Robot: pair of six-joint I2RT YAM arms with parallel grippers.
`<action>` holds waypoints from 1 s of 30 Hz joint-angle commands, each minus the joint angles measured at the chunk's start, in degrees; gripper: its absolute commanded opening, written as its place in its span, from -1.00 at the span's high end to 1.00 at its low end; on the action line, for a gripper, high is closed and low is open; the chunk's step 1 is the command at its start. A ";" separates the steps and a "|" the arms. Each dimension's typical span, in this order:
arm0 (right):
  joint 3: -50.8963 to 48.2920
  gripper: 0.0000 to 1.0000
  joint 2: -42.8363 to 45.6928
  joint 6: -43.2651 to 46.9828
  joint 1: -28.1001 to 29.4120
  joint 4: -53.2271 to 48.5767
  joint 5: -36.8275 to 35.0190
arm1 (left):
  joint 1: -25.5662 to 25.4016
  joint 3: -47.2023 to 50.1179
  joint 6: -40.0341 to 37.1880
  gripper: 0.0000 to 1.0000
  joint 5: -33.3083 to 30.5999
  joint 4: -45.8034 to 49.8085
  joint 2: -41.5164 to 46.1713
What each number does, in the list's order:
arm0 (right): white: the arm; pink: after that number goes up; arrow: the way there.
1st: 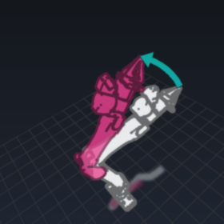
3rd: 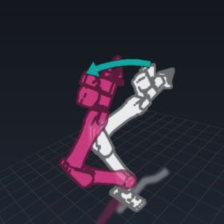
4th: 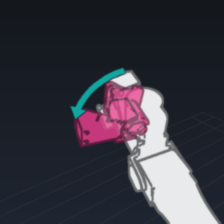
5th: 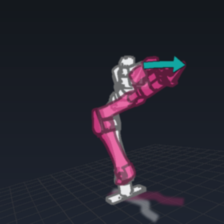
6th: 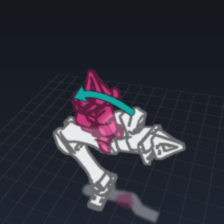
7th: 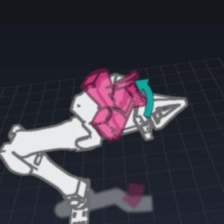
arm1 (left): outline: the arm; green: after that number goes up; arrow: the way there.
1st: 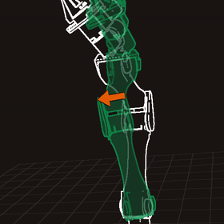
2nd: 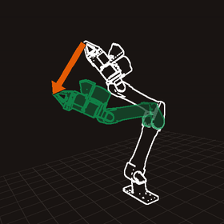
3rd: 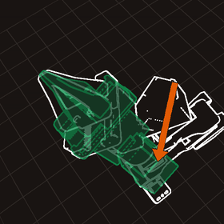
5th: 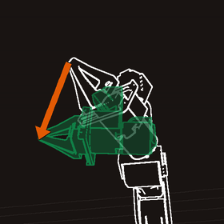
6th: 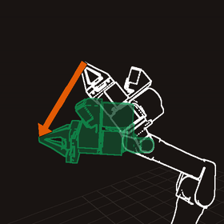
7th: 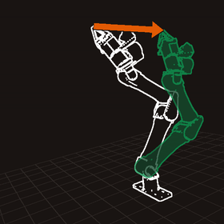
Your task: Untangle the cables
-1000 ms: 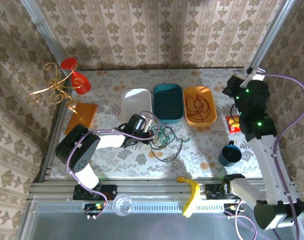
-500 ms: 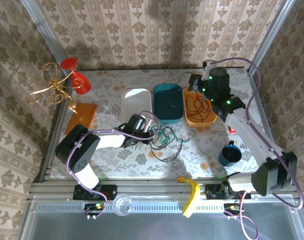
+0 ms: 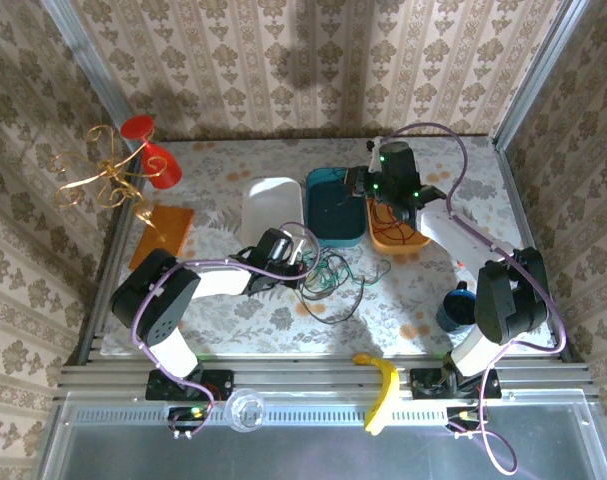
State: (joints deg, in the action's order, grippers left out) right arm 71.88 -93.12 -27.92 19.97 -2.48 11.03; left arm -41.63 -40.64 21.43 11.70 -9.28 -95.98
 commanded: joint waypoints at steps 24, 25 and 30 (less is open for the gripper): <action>0.44 1.00 8.00 13.46 12.42 2.82 -24.00 | -0.54 0.70 0.37 1.00 -4.50 11.95 -1.83; 0.06 1.00 9.01 14.04 12.70 3.22 -26.92 | -0.60 0.65 0.30 1.00 -4.58 12.07 -1.90; -1.99 1.00 12.65 16.24 12.90 5.30 -30.25 | -0.86 0.30 0.20 1.00 -4.76 12.14 -2.10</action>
State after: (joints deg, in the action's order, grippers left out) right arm 71.42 -82.15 -15.11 33.01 0.91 -12.36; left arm -42.46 -41.76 21.41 10.00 -7.18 -95.98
